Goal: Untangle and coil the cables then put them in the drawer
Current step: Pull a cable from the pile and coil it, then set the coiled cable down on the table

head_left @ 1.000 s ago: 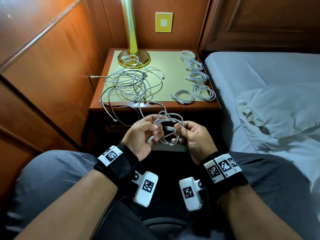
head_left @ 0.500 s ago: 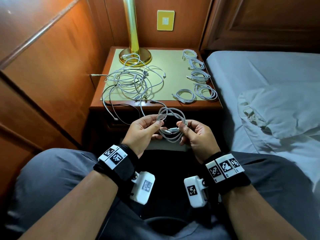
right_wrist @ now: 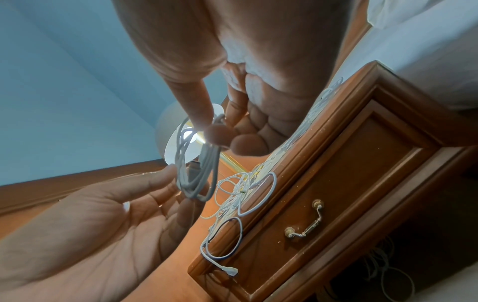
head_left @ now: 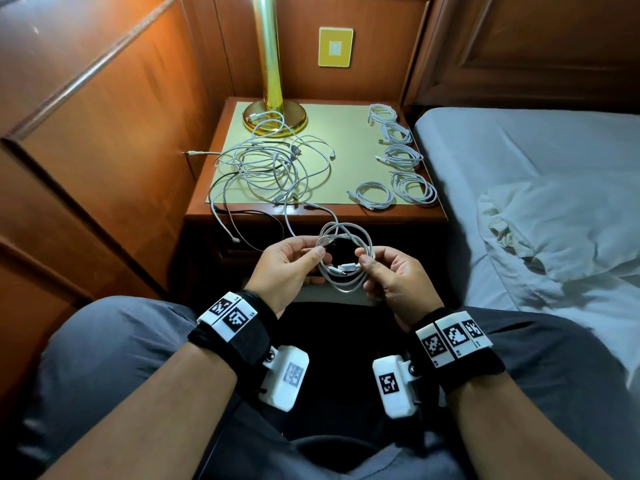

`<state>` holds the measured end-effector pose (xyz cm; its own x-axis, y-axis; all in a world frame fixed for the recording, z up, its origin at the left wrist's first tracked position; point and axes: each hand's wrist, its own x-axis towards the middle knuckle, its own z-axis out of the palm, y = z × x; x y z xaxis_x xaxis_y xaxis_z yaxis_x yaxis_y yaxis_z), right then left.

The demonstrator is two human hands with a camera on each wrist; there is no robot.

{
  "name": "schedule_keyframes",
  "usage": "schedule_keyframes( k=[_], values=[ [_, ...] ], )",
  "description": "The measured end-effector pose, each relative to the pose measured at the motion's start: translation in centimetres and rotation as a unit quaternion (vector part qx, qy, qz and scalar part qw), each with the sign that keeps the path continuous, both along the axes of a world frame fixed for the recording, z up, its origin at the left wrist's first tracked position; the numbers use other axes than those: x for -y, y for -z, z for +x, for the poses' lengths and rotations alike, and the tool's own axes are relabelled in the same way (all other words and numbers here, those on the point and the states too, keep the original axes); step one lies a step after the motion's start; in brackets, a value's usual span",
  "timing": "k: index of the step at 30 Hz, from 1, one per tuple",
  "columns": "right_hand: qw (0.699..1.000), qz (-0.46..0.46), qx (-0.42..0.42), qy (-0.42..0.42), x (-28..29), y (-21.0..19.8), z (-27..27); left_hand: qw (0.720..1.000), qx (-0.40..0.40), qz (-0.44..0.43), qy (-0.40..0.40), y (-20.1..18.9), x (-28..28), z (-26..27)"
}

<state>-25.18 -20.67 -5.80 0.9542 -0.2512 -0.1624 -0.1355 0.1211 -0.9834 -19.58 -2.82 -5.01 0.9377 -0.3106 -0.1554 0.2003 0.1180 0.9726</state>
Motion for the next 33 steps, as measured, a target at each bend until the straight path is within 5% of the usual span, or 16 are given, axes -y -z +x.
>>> schedule_keyframes(
  k=[15, 23, 33],
  values=[
    [0.994, -0.109, -0.013, 0.003, 1.9, -2.9, 2.6, 0.997, 0.056, 0.050, 0.000, -1.4, 0.6, 2.7],
    [0.988, -0.152, 0.010, 0.025, 6.4, -7.2, 10.6, 0.999, 0.038, 0.010, 0.028, -4.3, 4.6, 10.2],
    [0.988, -0.127, -0.058, 0.070, 11.1, -4.4, 21.9, 0.985, 0.070, 0.159, 0.012, -2.7, 6.3, 19.5]
  ],
)
